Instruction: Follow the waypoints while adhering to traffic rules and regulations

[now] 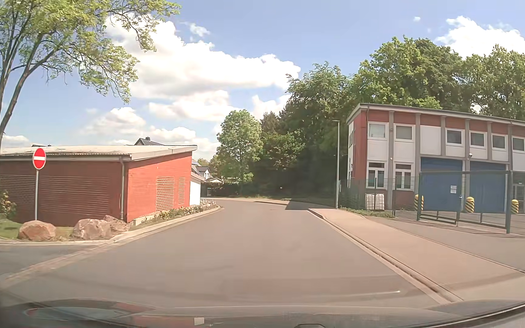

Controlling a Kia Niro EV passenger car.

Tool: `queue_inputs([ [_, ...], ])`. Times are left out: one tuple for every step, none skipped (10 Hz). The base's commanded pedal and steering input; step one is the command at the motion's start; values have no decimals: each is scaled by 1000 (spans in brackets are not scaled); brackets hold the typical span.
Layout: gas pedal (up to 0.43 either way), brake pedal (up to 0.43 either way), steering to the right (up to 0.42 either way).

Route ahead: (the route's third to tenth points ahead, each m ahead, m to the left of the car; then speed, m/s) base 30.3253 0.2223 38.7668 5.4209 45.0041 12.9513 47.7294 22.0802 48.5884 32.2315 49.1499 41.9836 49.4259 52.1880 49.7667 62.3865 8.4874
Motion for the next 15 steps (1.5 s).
queue_inputs([
  [0,0,4],
  [0,0,4],
  [59,0,5],
  [79,0,6],
  [98,0,9],
  [98,0,10],
  [98,0,10],
  [98,0,10],
  [98,0,10],
  [98,0,10],
  [98,0,8],
  [98,0,6],
  [98,0,4],
  [98,0,2],
  [87,0,0],
])
